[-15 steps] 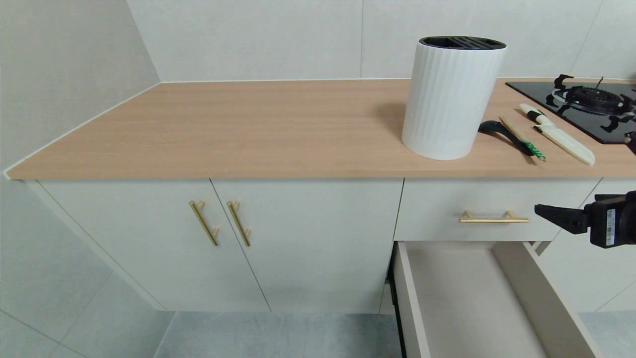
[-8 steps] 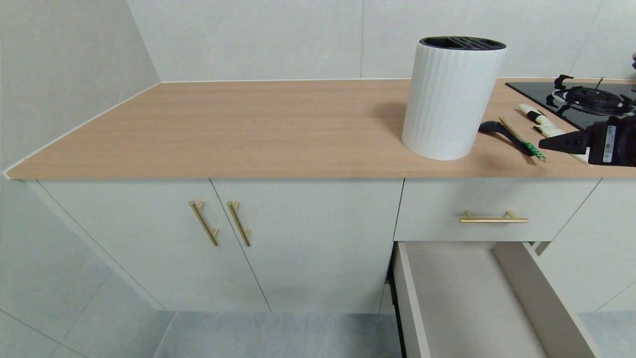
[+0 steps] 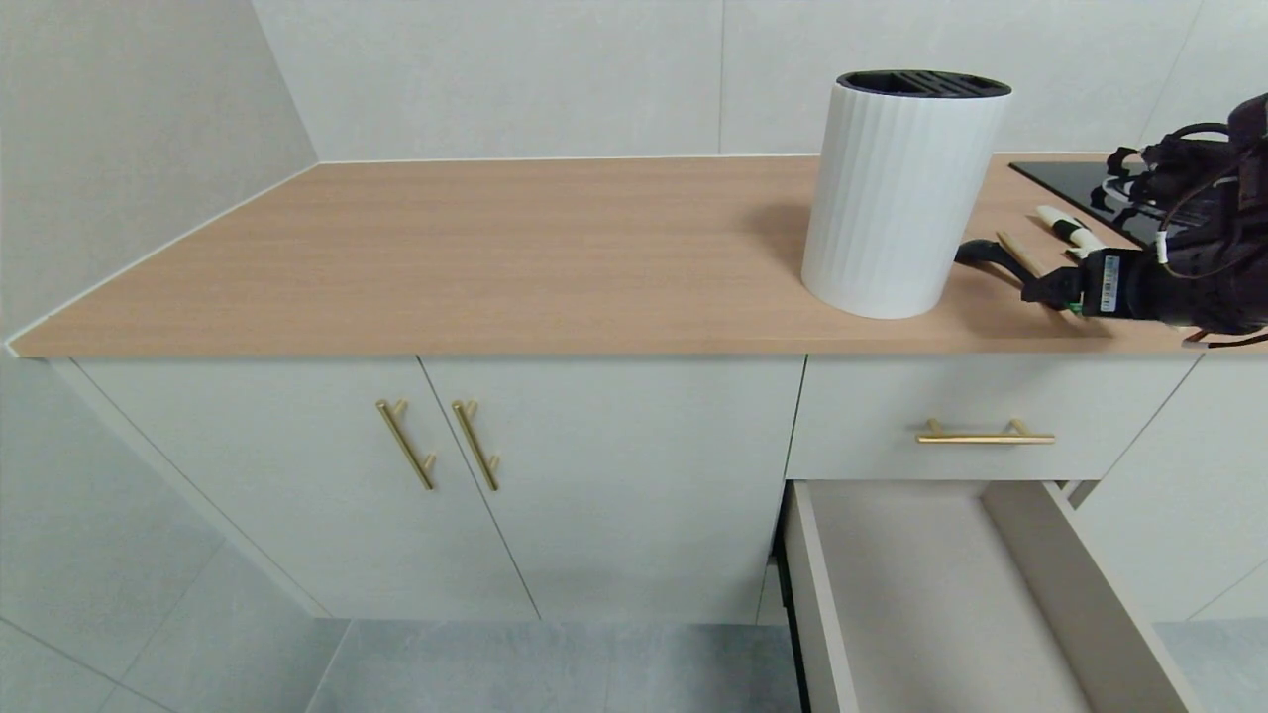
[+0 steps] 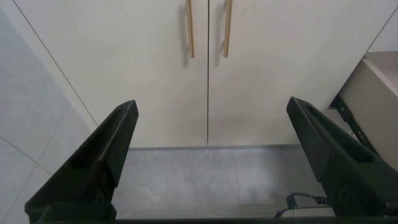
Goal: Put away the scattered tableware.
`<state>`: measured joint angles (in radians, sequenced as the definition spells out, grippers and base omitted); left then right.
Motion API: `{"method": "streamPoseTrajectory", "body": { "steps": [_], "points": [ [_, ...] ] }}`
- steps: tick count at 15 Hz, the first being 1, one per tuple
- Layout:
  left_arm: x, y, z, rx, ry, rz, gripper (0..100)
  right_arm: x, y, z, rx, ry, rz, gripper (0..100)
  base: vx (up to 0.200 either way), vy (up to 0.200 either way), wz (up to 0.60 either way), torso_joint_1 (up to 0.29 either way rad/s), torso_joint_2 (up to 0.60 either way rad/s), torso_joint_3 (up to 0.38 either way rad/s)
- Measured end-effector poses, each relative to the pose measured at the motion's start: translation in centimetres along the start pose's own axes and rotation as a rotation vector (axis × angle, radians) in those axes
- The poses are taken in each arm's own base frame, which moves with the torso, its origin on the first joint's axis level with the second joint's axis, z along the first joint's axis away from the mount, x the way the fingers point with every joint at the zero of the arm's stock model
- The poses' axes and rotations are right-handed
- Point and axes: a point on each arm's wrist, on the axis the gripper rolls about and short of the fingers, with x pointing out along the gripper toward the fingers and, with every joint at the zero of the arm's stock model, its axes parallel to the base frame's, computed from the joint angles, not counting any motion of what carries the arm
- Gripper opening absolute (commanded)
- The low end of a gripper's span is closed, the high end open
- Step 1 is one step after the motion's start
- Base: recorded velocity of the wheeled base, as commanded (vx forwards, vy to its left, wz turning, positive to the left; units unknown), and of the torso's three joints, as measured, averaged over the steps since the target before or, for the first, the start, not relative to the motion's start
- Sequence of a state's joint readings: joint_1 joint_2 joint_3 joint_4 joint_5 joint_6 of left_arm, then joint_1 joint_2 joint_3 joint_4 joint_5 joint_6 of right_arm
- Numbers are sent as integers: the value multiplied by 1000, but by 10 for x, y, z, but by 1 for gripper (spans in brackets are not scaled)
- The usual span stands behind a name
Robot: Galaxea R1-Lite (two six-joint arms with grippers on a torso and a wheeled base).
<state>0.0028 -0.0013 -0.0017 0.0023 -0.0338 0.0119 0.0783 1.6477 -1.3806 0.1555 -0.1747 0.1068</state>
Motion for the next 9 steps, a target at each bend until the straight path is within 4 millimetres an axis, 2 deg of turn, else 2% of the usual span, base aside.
{"method": "streamPoseTrajectory", "body": {
  "steps": [4,9],
  "points": [
    [0,0,0,0,0,0,100,18,0,-4,4,5,-13,100,0,0,0,0,0,0],
    [0,0,0,0,0,0,100,29,-2,-6,7,16,-26,100,0,0,0,0,0,0]
  ]
}}
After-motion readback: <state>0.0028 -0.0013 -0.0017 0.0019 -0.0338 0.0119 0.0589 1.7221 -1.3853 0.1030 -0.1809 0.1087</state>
